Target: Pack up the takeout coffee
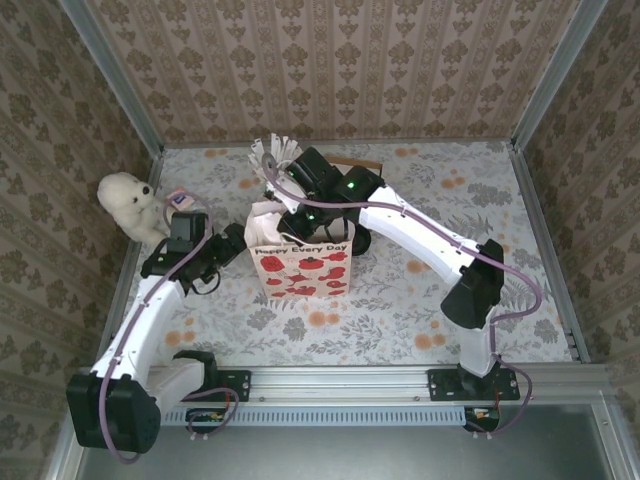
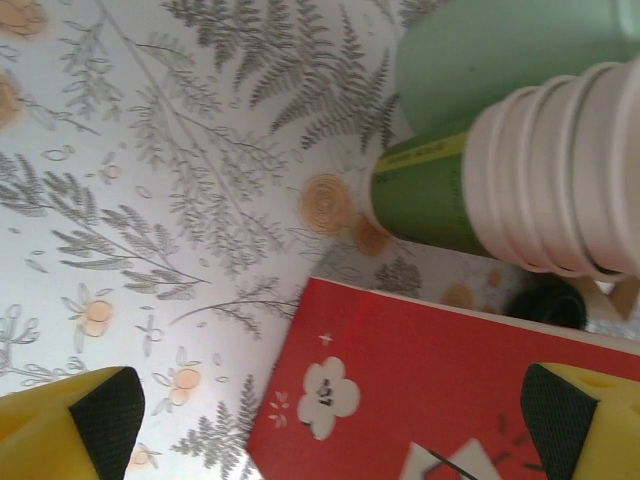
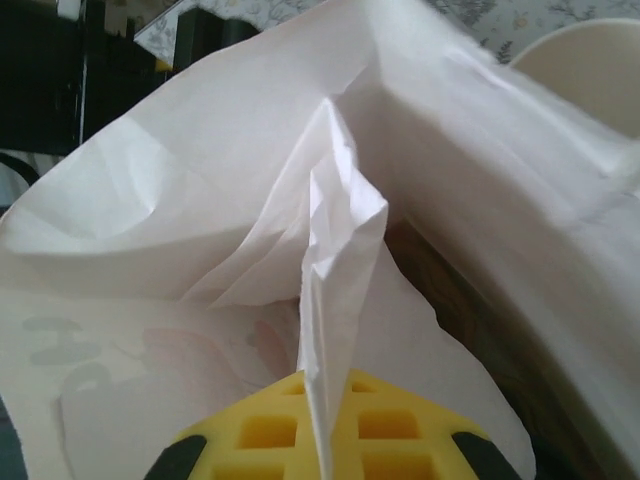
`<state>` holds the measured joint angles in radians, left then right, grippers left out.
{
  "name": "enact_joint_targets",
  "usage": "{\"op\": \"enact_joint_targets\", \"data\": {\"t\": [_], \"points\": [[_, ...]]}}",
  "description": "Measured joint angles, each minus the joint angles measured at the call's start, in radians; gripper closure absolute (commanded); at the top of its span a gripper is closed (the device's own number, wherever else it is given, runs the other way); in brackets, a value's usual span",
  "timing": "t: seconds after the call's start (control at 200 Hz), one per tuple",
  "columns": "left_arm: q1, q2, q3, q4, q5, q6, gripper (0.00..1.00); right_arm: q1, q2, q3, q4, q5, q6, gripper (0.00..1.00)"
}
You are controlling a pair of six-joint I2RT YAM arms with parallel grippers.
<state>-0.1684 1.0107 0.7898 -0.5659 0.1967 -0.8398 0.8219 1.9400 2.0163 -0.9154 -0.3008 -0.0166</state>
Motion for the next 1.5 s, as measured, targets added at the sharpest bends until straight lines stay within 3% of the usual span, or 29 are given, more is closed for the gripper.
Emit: {"op": "enact_joint_targets", "data": {"t": [0.335,0.57,0.89,0.985,1.285,1.5], "points": [[0.0,0.023,0.093,-0.052,0.14,0.012,0.0,0.001,0.19,0.182,-0.085,-0.058,-0.178,0.97],[0.0,0.023,0.162,-0.164,0.202,0.099,0.0,0.001,0.226,0.195,-0.132,-0.045,-0.229,0.89],[0.0,0.07,0.169,-0.183,0.238,0.127,0.0,0.001,0.224,0.182,-0.14,-0.047,-0.296,0.91],[0.0,0.069,0.169,-0.183,0.229,0.127,0.0,0.001,0.232,0.182,-0.136,-0.046,-0.304,0.87],[0.009,0.041,0.148,-0.167,0.131,0.126,0.0,0.001,0.219,0.178,-0.127,-0.029,-0.324,0.53],[0.013,0.075,0.137,-0.123,0.111,0.124,0.0,0.001,0.082,0.106,-0.071,-0.012,-0.307,0.27]]}}
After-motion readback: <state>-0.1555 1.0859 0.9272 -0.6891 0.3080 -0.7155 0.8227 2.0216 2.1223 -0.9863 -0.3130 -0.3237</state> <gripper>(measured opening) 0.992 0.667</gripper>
